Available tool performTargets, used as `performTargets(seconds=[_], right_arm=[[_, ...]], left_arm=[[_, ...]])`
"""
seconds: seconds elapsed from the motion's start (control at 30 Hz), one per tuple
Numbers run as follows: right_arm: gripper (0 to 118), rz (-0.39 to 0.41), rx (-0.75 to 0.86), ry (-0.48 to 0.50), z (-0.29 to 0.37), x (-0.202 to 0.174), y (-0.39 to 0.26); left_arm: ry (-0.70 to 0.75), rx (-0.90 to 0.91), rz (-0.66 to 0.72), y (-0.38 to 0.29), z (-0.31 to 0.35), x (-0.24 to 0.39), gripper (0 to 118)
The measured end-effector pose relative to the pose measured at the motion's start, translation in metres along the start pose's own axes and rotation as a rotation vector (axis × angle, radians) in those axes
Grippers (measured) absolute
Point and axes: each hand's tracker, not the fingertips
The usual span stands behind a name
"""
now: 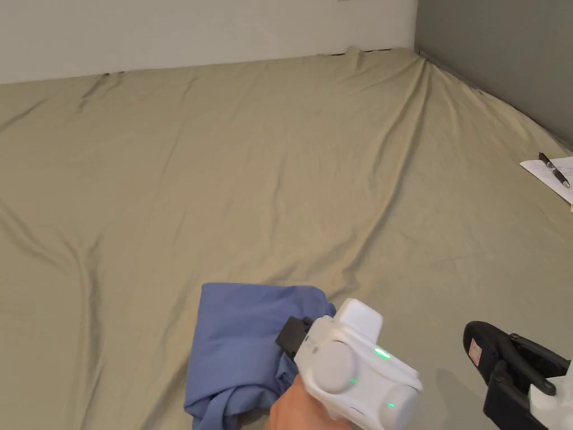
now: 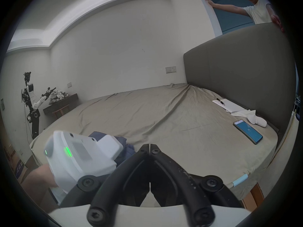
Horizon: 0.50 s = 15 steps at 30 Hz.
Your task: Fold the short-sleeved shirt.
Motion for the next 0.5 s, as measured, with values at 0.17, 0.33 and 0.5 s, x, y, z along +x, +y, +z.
performTargets(seconds=[0.17, 0.33, 0.5], right_arm=[[2, -0.002, 0.034, 0.053, 0.001, -0.008, 0.002], [2, -0.027, 0.066, 0.086, -0.001, -0.019, 0.004], [2, -0.017, 0.093, 0.121, -0.002, -0.03, 0.006]], left_arm=[[-0.55, 0.111, 0.44, -0.02, 0.054, -0.087, 117], [-0.226, 0.392, 0.595, -0.043, 0.108, -0.133, 113], [-0.232, 0.429, 0.757, -0.062, 0.106, -0.154, 0]])
